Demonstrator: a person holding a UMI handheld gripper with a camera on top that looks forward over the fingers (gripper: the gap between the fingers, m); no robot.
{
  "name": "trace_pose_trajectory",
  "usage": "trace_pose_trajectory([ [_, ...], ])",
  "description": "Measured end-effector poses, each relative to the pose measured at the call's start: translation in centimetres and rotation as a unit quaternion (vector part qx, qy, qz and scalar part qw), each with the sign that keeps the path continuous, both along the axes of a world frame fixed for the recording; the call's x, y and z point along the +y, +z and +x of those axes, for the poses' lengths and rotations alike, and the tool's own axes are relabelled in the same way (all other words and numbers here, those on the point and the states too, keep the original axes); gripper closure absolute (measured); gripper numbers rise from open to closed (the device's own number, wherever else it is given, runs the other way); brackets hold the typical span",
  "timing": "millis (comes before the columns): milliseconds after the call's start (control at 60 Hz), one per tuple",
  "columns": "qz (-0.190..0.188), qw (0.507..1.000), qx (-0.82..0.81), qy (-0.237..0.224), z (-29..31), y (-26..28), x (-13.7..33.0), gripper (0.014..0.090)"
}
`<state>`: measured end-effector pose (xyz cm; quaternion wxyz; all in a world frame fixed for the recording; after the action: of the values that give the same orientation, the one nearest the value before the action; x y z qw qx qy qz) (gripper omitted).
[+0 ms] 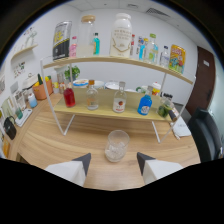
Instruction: Make me a cup of Mojito.
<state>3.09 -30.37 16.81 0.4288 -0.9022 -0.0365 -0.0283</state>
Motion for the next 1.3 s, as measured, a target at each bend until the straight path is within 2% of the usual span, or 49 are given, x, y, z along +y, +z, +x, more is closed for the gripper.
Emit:
trace_pose_trajectory([
  [200,0.013,1.000,-0.003,0.006,-0.7,0.5,-1.3,0.0187],
  [317,0.008,1.000,0.003,0.009,-0.7,-0.1,-3.6,0.0186],
  [400,0.005,1.000,0.010,0.009,0.4,-0.4,-5.1,0.0184],
  [500,0.021,1.000,-0.007,0.003,3.7,0.6,-5.2,0.0188],
  [633,0.040,0.999,-0.015,-0.012,8.5,3.0,-2.4,0.0183],
  [867,0.068,0.997,-0.005,-0.021,14.9,5.8,6.0,0.0185],
  [1133,0.034,0.999,0.009,-0.018,18.3,2.9,12.6,0.0187],
  [1200,0.022,1.000,0.008,-0.016,18.5,2.0,13.4,0.0224],
  [1300,0.009,1.000,0.008,-0.014,18.9,0.9,14.2,0.0338],
])
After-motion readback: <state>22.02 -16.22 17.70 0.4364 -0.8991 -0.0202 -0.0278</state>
